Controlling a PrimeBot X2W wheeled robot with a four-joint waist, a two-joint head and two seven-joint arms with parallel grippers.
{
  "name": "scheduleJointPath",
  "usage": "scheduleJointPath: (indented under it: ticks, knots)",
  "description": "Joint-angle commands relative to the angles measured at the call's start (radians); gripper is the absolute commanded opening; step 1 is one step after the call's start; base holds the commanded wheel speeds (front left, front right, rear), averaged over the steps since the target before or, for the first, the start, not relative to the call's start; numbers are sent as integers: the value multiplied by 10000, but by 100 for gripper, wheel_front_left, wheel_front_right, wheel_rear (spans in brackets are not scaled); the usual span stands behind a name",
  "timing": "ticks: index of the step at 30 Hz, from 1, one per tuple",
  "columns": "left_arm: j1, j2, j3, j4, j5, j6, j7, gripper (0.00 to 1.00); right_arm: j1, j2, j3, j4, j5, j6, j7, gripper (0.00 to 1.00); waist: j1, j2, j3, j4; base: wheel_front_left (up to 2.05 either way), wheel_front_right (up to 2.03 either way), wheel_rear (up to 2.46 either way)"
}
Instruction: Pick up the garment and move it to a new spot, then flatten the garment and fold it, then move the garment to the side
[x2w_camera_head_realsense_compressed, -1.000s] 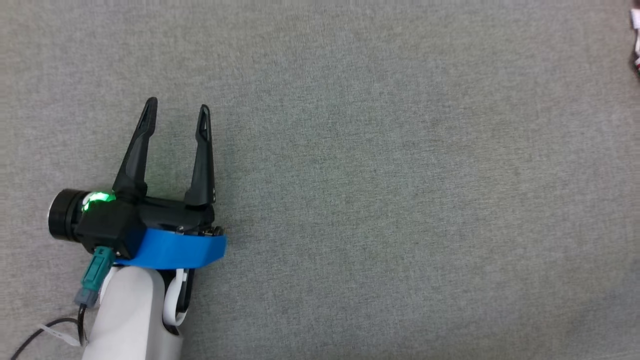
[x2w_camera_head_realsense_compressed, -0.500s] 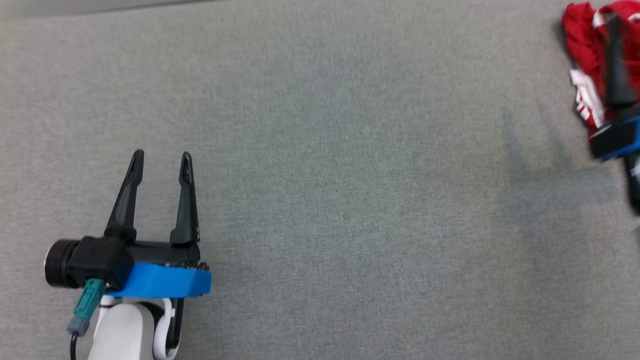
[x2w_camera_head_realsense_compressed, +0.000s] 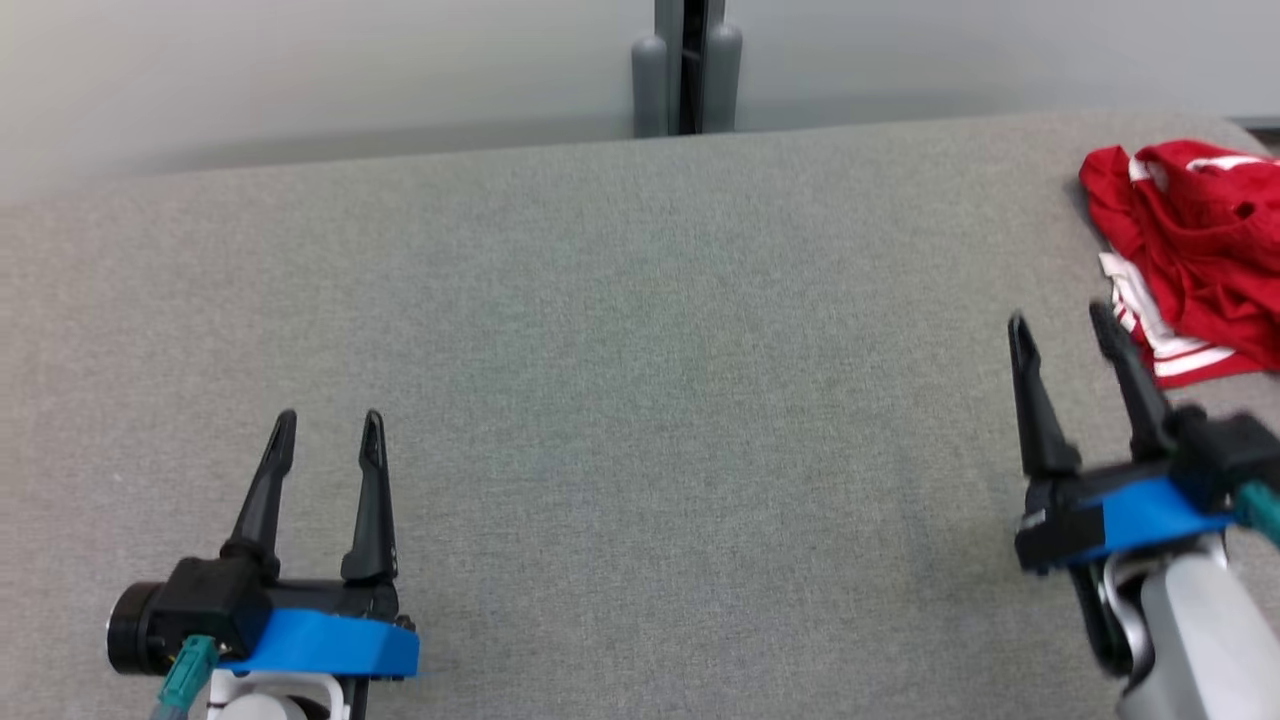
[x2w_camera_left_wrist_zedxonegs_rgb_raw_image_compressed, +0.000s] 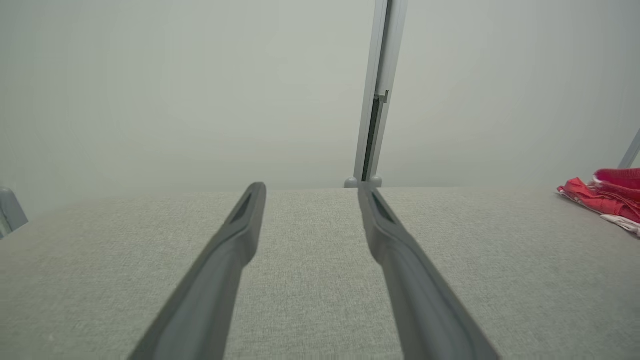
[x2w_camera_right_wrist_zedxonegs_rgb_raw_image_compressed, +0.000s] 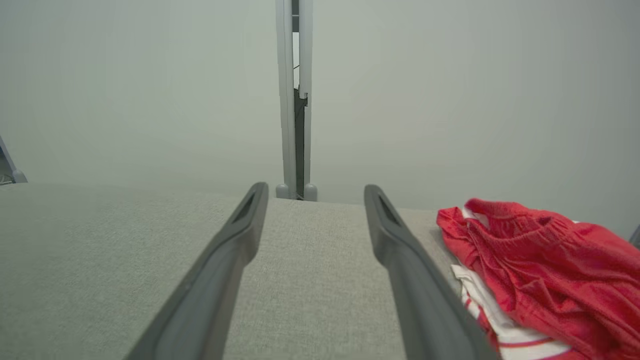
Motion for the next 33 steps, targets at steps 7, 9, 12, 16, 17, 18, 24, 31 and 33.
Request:
scheduleJointPath:
  ticks: [7, 9, 12, 16, 17, 18, 24, 31, 33]
  knots:
    - [782, 45, 160, 71, -104, 98, 7, 100, 2131, 841, -514, -818, 22, -10, 11, 100, 2, 0, -780, -13, 0, 0, 0]
    - [945, 45, 224, 63, -123, 133, 7, 100, 2468, 1019, -576, -925, 23, -8, 11, 100, 2, 0, -895, -70, 0, 0, 0]
    - [1100, 47, 294, 55, -137, 151, 7, 100, 2826, 1208, -698, -1077, 27, -8, 9, 100, 2, 0, -1004, -116, 0, 0, 0]
    - [1290, 47, 353, 91, -192, 171, 7, 100, 3249, 1381, -752, -1221, -74, -8, 9, 100, 2, 0, -1219, -144, 0, 0, 0]
    - [1348, 47, 363, 102, -208, 171, 7, 100, 3351, 1415, -757, -1250, -94, -10, 11, 100, 2, 0, -1285, -148, 0, 0, 0]
    - [1401, 47, 375, 109, -218, 175, 7, 100, 3441, 1451, -754, -1278, -139, -10, 9, 100, 2, 0, -1344, -154, 0, 0, 0]
    - [1673, 47, 337, 84, -221, 251, 7, 100, 3759, 1613, -718, -1326, -218, -8, 9, 100, 2, 0, -1609, -199, 0, 0, 0]
    - [1743, 47, 307, 159, -221, 230, 7, 100, 3833, 1679, -693, -1303, -254, -8, 11, 100, 2, 0, -1721, -193, 0, 0, 0]
    - [1732, 47, 313, 162, -225, 201, 7, 100, 3839, 1684, -671, -1273, -259, -8, 11, 100, 2, 0, -1734, -192, 0, 0, 0]
